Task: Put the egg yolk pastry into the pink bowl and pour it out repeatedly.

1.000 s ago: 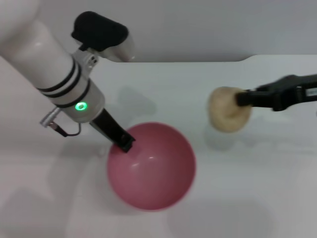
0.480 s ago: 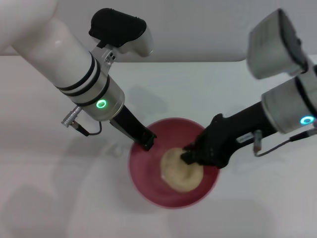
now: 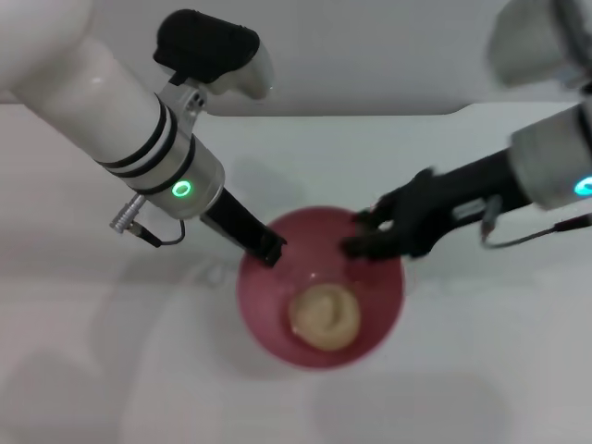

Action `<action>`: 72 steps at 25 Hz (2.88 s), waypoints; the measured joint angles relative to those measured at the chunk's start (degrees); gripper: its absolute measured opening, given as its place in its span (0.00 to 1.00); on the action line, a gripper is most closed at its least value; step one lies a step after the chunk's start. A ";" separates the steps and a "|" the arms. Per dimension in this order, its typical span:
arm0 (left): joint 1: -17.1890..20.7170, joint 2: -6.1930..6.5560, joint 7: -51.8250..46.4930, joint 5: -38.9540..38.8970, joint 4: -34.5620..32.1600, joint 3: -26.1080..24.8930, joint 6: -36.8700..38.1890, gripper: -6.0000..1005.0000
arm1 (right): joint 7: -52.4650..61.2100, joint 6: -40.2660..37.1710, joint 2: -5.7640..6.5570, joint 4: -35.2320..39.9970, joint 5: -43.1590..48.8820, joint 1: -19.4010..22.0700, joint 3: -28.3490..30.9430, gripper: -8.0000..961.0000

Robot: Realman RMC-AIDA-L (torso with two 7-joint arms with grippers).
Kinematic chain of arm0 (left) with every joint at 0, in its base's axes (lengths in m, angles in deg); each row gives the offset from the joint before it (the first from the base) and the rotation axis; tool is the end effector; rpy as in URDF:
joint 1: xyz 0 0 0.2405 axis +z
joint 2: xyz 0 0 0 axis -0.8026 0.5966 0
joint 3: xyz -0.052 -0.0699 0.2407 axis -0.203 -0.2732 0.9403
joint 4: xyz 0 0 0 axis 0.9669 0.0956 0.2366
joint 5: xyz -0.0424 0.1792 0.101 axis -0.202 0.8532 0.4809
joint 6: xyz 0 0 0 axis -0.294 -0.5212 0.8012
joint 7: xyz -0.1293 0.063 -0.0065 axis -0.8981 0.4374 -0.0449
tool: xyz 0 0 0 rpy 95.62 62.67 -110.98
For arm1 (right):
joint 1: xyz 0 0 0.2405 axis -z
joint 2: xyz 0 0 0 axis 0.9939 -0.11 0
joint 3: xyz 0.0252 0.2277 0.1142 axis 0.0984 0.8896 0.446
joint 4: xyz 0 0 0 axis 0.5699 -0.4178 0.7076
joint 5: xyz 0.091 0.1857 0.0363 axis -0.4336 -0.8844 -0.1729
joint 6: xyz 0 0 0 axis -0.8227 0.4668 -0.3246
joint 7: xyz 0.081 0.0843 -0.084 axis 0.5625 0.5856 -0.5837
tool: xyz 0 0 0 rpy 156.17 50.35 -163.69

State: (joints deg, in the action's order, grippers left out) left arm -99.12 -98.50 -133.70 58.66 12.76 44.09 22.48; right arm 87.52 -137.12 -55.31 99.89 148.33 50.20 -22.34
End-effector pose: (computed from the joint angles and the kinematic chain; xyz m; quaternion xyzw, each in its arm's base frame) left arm -0.1413 0.3731 -0.0543 -0.9033 -0.3765 0.1549 0.1352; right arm 0.1361 0.3450 -0.0048 -0.9708 0.2313 0.0299 0.0555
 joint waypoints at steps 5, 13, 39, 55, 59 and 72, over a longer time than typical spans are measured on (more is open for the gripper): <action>3.80 0.34 0.85 0.01 -3.11 -2.13 -4.30 0.01 | 2.42 -1.98 0.08 0.04 -2.02 3.30 12.49 0.35; 15.24 0.26 5.56 -0.63 -15.20 0.00 -21.79 0.01 | 3.92 -7.99 0.29 -4.75 -2.23 8.86 32.76 0.42; 23.96 -0.69 56.90 2.08 8.27 51.95 -120.78 0.01 | 3.48 -10.85 0.35 -10.18 -2.60 12.56 42.98 0.42; 23.60 0.13 48.88 -30.89 -8.28 16.32 -69.79 0.00 | -3.99 -10.95 0.28 -15.50 -2.55 8.88 41.71 0.42; 20.38 0.56 37.81 -31.22 -6.62 0.03 -48.14 0.01 | -10.27 -10.17 0.08 -17.05 -2.60 7.07 37.90 0.42; 19.59 1.94 13.82 -19.36 -13.84 -23.70 -7.66 0.01 | -27.91 5.07 0.29 -33.93 -2.84 -3.52 31.58 0.46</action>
State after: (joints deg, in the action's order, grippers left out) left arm -79.53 -96.56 -119.87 39.30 -1.08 20.38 14.81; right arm 59.61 -132.05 -55.01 65.95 145.48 46.68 9.23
